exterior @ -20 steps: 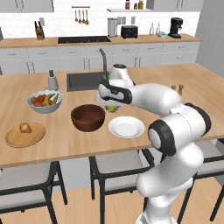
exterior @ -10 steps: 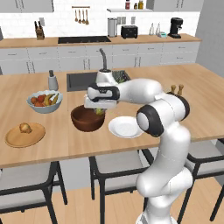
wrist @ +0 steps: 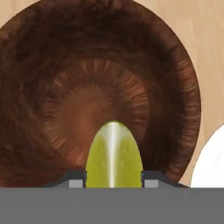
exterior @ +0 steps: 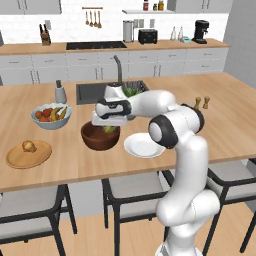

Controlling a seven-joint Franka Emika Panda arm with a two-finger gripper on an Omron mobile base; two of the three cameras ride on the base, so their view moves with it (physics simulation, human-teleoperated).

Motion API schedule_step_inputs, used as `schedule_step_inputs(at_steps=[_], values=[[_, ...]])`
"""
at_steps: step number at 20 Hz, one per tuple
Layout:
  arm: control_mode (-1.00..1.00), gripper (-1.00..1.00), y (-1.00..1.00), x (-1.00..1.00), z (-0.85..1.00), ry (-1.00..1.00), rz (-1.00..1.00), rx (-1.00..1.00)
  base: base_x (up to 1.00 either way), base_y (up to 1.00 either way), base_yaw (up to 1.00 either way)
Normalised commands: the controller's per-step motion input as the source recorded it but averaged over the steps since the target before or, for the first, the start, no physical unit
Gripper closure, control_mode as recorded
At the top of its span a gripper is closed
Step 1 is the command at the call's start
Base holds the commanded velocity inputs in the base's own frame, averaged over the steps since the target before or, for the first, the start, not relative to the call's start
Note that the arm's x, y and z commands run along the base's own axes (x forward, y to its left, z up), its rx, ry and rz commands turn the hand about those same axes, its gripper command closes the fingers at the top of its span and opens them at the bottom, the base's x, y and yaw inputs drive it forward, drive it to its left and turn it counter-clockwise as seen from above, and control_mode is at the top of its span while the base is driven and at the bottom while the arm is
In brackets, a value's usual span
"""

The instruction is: Pick the chicken drumstick and lemon wedge from their plates and place them in the bowl. Then put the bowl in the fridge.

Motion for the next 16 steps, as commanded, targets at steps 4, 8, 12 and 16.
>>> schedule_step_inputs(at_steps=[4,8,12,16], values=[[-1.00,1.00,0.17,0.09,-0.44,0.01,0.00,0.00,0.00,0.00,0.00],[-1.00,-1.00,0.13,0.04,-0.41,0.00,0.00,0.00,0.00,0.00,0.00],[-1.00,-1.00,0.00,0.01,-0.24,0.00,0.00,0.00,0.00,0.00,0.00],[-1.00,-1.00,0.00,0.01,-0.07,0.00,0.00,0.00,0.00,0.00,0.00]])
